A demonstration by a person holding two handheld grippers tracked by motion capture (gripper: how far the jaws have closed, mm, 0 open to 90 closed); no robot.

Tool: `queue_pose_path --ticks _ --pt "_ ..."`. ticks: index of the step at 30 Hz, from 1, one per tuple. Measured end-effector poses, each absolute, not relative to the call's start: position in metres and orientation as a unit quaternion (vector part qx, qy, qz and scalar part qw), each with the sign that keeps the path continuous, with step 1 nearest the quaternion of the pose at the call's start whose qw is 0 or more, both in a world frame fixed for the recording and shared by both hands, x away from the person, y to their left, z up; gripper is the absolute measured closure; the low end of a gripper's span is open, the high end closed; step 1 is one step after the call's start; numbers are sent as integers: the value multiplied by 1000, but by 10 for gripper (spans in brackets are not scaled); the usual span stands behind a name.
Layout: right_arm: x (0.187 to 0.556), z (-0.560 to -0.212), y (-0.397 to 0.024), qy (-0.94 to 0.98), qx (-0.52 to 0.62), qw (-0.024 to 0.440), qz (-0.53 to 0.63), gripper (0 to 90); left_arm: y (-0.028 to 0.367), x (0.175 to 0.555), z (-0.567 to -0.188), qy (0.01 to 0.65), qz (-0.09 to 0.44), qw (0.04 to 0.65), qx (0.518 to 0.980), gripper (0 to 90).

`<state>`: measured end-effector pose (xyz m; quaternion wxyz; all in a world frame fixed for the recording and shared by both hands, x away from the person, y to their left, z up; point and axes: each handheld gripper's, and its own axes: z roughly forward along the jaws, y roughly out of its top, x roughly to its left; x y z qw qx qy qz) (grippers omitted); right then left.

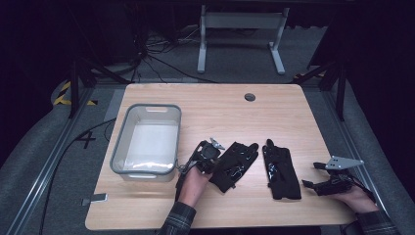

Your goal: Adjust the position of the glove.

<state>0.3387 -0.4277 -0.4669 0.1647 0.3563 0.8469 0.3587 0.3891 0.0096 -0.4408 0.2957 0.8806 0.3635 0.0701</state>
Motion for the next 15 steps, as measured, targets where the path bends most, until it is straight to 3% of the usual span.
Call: queue_pose_path --ticks 15 --pt "339 -467 -428 847 356 165 359 106 -7 362 -447 325 20 313 892 897"
